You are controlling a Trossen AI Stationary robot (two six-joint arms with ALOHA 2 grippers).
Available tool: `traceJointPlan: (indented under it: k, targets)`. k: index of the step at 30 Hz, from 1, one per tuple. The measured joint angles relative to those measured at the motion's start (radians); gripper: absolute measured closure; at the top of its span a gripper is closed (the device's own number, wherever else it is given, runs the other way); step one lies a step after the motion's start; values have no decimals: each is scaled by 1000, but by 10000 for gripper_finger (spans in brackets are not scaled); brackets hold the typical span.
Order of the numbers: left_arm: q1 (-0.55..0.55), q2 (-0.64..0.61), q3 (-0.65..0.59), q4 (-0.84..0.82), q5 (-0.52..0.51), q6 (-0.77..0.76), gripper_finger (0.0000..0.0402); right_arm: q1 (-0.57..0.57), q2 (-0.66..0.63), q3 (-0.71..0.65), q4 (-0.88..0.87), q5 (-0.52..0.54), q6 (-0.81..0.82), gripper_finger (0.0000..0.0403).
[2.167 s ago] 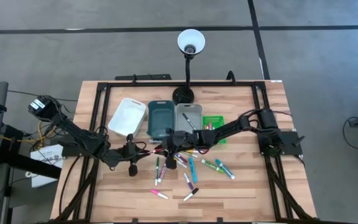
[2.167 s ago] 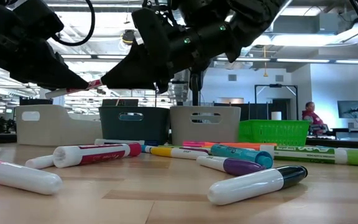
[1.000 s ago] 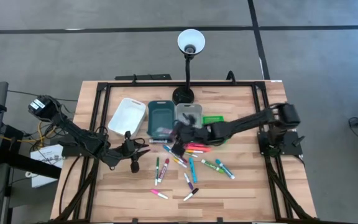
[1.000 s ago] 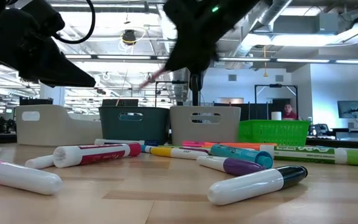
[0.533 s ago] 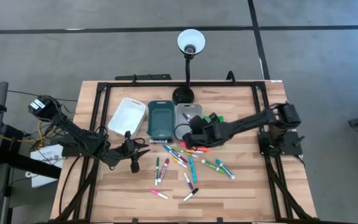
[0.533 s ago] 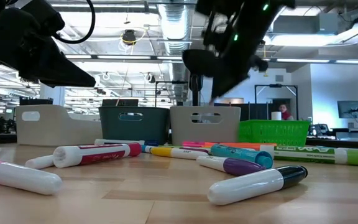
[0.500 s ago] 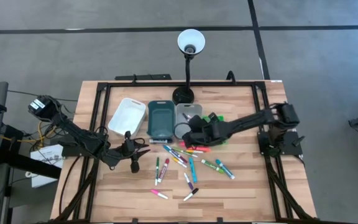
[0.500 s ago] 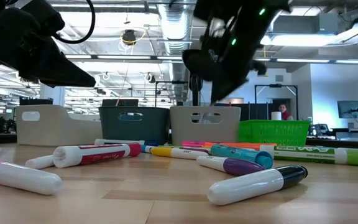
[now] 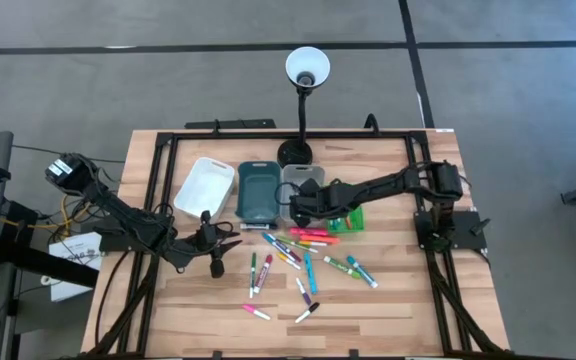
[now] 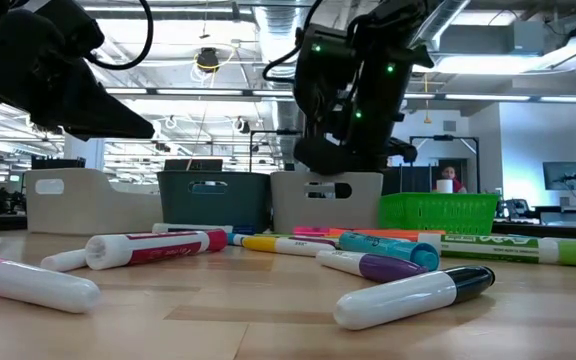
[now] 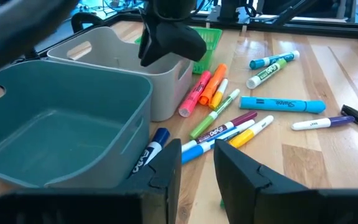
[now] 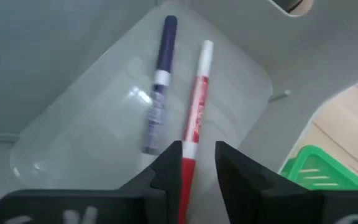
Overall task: Pick & Place Markers
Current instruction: Put the small red marker pen into the gray bin, then put the small green marker pen into the gray bin
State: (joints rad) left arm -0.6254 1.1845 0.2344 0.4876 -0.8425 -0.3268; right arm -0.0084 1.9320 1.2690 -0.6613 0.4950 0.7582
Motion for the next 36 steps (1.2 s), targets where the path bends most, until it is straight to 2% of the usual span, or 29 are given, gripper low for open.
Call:
traceJointPlan:
  k: [6, 16, 24, 26, 30, 33, 36]
  targets:
    - [0, 0, 0, 1, 20, -3, 309, 21, 0, 9, -21, -3, -72, 289]
    - [0, 7, 0, 2, 295, 5, 309, 116, -2, 243, -153, 5, -222, 281]
    - [16, 86, -1, 31, 450, 215, 309, 212, -2, 315, -102, 4, -348, 280]
    - [50, 108, 8, 59, 516, 289, 309, 226, -2, 318, -100, 4, -367, 280]
    - [159, 160, 82, 60, 729, 407, 298, 238, -2, 318, -101, 3, -374, 280]
    - [240, 207, 150, 16, 871, 467, 272, 237, -2, 318, -102, 1, -374, 280]
    - [297, 259, 206, -99, 945, 512, 237, 237, -2, 318, -104, 1, -374, 280]
